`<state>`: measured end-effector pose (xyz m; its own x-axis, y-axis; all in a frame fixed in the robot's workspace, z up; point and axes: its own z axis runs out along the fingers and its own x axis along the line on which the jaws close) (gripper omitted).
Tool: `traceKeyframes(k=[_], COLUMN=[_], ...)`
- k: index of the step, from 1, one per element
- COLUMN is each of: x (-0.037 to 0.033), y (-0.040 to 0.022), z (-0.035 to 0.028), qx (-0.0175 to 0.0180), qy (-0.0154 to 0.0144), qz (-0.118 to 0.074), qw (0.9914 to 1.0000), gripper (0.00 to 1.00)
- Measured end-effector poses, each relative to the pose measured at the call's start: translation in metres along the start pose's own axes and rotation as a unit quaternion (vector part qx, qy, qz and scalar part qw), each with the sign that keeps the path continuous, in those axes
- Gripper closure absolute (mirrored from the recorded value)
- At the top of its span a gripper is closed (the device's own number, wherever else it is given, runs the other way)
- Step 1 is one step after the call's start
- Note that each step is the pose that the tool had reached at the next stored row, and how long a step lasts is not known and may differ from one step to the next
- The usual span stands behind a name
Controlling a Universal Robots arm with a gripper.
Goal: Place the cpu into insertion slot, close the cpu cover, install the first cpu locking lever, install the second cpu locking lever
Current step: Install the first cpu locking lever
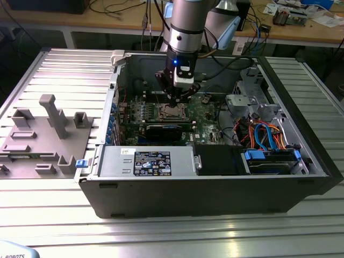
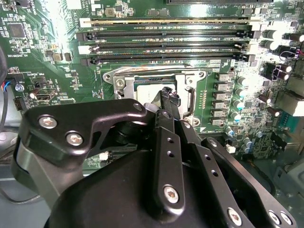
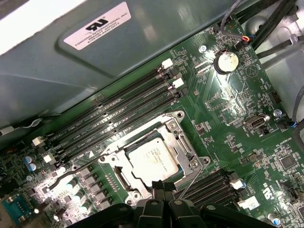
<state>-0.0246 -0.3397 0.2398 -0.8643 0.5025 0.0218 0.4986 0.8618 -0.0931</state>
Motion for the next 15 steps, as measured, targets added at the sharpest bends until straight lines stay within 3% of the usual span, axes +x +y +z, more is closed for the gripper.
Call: traceKeyframes(k=[15], x=[0.0], y=[0.0], z=[0.0], qx=[0.0001], qy=[-0.0005], qz=[-0.005], qw=[0.99999], gripper=[0.89])
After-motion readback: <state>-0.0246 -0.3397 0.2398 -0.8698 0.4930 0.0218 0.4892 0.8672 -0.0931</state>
